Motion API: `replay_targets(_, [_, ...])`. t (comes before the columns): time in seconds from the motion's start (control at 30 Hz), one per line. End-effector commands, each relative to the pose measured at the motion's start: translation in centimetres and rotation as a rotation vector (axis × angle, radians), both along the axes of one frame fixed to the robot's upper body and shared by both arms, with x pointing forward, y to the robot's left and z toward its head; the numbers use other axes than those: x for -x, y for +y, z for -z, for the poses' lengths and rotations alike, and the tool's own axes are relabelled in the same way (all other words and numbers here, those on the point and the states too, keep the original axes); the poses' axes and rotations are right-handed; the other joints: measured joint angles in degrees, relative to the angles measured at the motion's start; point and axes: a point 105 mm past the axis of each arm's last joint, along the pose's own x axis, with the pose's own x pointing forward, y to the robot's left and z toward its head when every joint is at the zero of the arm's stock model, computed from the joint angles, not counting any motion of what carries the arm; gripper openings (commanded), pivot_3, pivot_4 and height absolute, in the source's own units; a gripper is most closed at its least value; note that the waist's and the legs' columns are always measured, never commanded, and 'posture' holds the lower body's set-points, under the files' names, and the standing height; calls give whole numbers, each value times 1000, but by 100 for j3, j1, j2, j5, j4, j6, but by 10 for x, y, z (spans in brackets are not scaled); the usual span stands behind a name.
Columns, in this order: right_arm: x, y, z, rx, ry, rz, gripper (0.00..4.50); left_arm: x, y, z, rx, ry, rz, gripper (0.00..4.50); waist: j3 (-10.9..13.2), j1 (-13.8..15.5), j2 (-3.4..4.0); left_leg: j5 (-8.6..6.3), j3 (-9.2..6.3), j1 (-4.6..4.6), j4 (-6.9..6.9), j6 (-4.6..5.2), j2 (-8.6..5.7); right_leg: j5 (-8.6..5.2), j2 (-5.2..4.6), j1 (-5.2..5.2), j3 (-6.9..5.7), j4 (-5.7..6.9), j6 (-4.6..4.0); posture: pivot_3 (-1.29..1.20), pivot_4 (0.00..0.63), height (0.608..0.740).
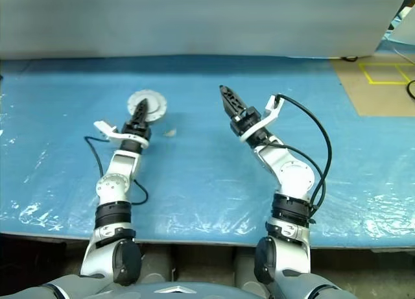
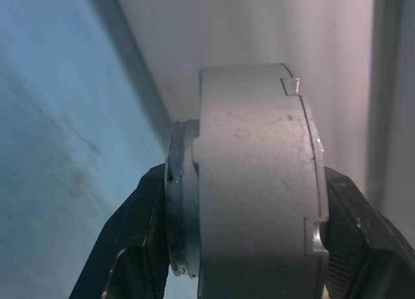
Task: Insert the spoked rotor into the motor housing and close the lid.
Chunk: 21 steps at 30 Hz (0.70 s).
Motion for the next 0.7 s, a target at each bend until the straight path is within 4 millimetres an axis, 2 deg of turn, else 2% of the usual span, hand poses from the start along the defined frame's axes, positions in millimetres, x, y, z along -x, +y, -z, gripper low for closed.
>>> replay_targets(0.03, [6,5,-20,1,-81,-23,3463,-5,19,-12,-23,-25,-109,2704,1,11,-3,0,-4,-2,0,0,0,0,0,1,-2,0,0,0,150,740])
replay_targets(0.1, [7,7,-22,6,-93,-32,3463,-3,33,-2,-42,13,-187,2704,2,12,-6,0,-14,-5,2,0,-4,0,-2,5,-8,0,0,0,150,740])
replay_targets(0.27, [10,10,-22,30,-109,-53,3463,0,50,10,-78,67,-288,2704,6,14,-14,0,-39,-11,9,0,-3,0,-2,15,-13,1,0,0,150,740])
replay_targets(0.7, [13,16,-17,99,-130,-76,3463,4,60,28,-136,151,-360,2704,5,-2,-15,0,-44,-2,17,-1,-4,-1,-2,25,-14,5,-2,0,150,740])
